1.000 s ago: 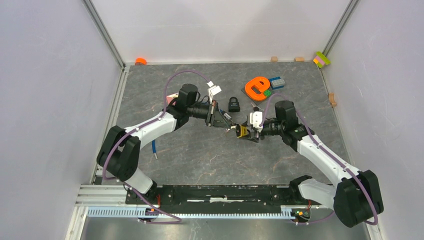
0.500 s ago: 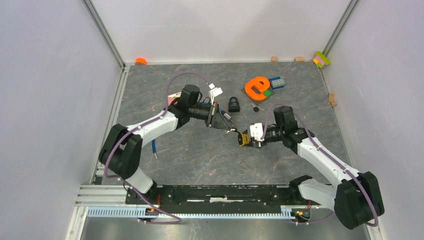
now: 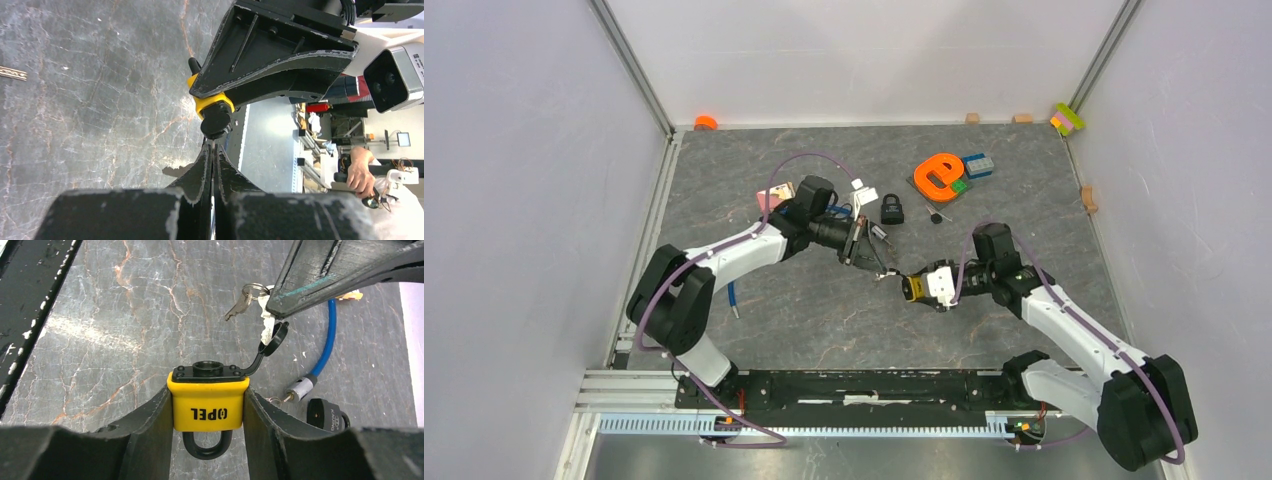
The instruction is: Unlock with the key
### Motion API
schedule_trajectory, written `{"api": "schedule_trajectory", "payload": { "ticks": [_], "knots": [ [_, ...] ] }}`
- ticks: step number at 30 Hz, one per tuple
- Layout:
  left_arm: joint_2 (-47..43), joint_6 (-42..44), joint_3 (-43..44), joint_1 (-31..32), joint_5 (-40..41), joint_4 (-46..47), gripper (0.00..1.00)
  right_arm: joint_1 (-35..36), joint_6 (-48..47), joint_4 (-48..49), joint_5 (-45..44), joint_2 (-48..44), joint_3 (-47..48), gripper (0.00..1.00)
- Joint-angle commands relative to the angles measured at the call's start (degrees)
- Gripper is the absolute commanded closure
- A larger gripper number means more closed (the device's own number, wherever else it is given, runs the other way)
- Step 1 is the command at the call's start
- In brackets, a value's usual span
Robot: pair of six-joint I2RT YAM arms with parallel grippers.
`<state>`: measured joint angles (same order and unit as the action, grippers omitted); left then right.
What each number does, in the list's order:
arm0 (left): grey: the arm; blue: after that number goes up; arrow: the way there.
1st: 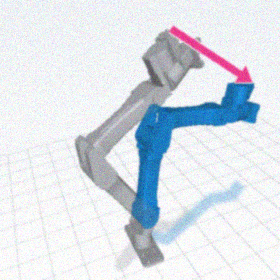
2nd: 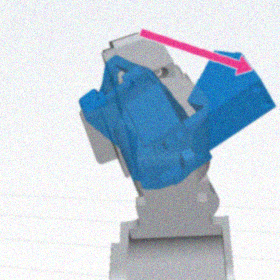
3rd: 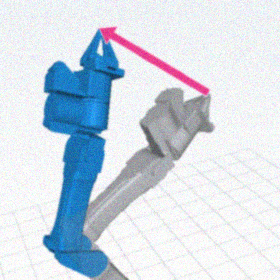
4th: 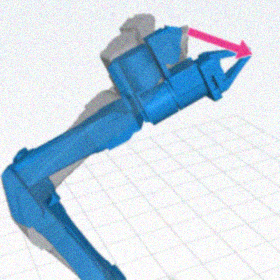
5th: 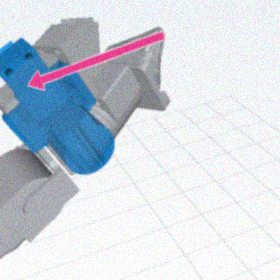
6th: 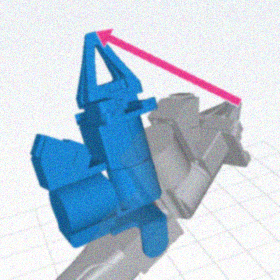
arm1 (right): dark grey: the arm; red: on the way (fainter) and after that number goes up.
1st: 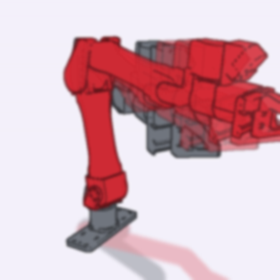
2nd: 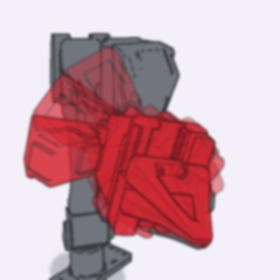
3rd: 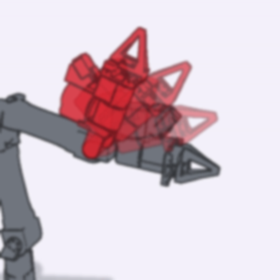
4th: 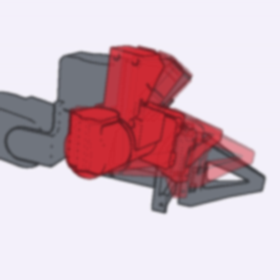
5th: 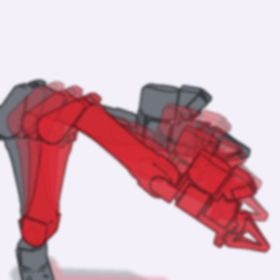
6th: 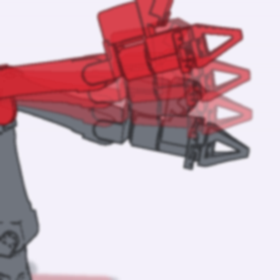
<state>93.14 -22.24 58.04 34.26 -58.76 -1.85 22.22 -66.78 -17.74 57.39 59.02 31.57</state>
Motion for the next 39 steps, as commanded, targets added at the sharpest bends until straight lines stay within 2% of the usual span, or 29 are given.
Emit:
{"api": "schedule_trajectory", "payload": {
  "ticks": [1,6,10,14,18,23,26,33,39],
  "knots": [
    [-0.1,5.4,3.0,2.1,-0.9,-2.6,0.98,1.3,-9.8,-2.4,4.3,-0.8,1.7,0.99],
    [-2.3,9.9,2.6,4.7,1.4,-4.5,0.98,1.8,-10.1,-3.2,4.6,-0.2,2.5,0.99],
    [-5.2,15.4,1.9,5.5,3.5,-6.1,0.98,1.7,-5.7,-2.0,5.3,1.0,3.3,1.00],
    [-11.1,29.8,2.6,7.5,9.6,-12.6,0.98,1.8,-0.2,-1.1,7.1,3.2,4.3,1.00],
    [-18.2,46.5,1.0,12.3,18.4,-18.4,0.98,1.7,3.8,-1.7,9.4,5.9,6.1,1.00],
    [-19.6,61.7,2.7,18.4,25.9,-26.4,0.98,1.7,5.0,-3.2,13.8,9.8,7.2,1.00],
    [-20.2,69.4,2.3,22.1,32.7,-27.8,0.98,1.7,3.6,-5.5,15.6,11.4,8.0,1.00],
    [-20.3,77.9,0.3,29.5,46.7,-25.9,0.98,1.7,3.4,-5.7,16.4,12.4,7.6,1.00],
    [-20.4,80.0,-3.1,34.5,55.9,-19.1,0.98,1.8,3.5,-5.9,16.0,12.5,7.6,1.00]
  ]
}}
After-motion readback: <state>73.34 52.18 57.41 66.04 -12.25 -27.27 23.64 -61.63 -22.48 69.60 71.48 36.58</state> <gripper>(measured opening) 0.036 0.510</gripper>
